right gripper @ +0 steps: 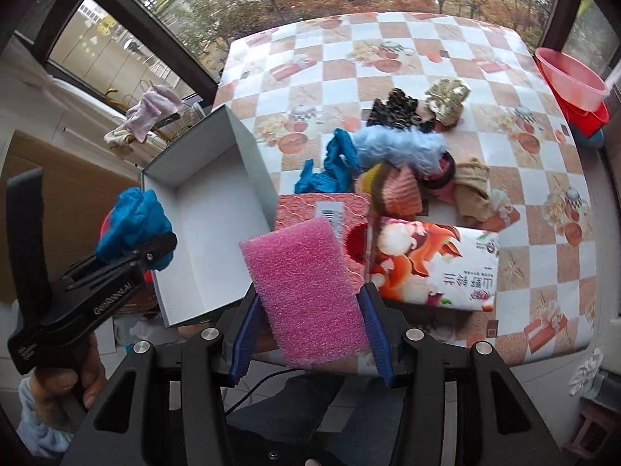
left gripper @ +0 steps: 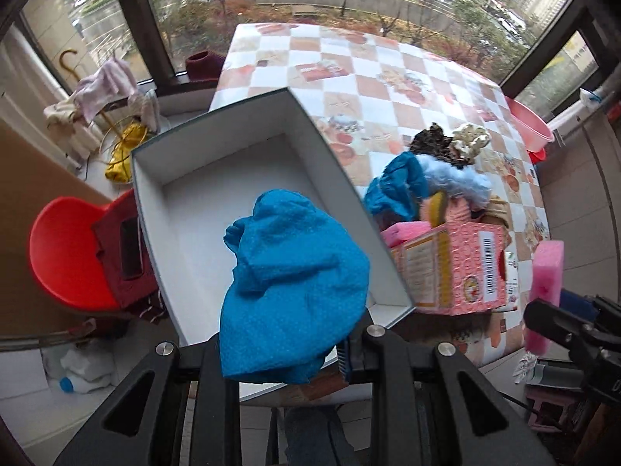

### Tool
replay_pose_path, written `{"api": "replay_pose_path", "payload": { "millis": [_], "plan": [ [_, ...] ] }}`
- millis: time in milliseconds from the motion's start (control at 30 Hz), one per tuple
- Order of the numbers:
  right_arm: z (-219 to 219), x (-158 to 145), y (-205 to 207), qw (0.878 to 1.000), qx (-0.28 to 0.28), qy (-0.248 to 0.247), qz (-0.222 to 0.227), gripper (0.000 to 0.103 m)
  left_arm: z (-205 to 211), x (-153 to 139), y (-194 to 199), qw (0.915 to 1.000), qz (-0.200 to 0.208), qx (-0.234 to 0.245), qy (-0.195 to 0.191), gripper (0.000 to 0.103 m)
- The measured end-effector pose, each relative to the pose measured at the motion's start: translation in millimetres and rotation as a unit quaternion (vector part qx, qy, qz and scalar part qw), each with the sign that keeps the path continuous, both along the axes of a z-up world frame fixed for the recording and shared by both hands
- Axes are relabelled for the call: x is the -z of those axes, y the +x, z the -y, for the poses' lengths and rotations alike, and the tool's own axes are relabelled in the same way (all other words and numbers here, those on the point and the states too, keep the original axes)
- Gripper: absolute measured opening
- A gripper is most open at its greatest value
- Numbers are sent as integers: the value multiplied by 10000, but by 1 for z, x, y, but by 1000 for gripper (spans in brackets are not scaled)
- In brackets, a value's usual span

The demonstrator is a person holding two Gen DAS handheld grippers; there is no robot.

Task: Organize soft objects
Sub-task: 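Carry the blue cloth and pink sponge in both grippers over the white box, then open the left gripper to drop the blue cloth while the right drops the pink sponge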

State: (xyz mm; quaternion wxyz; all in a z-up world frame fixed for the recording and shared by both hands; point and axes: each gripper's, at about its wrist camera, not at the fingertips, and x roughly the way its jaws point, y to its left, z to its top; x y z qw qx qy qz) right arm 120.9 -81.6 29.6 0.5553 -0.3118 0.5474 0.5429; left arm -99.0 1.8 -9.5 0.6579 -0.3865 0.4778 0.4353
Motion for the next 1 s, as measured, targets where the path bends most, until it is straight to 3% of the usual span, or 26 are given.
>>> {"api": "replay_pose_path", "payload": {
  "millis": [267, 433, 1000],
  "plan": [
    [-46, 2, -67, 9962, -867, 6, -2, 51, 8, 16, -33, 9991, -154, -349, -161, 27],
    [-50, 15, -93, 9929, -1181, -157, 23, 51, 9, 20, -41, 9985, -219, -447, -211, 27],
    [-53, 34, -93, 9937, -999, -505, -31, 51, 4, 31, -37, 9984, -291, -348, -328, 27]
  ]
}}
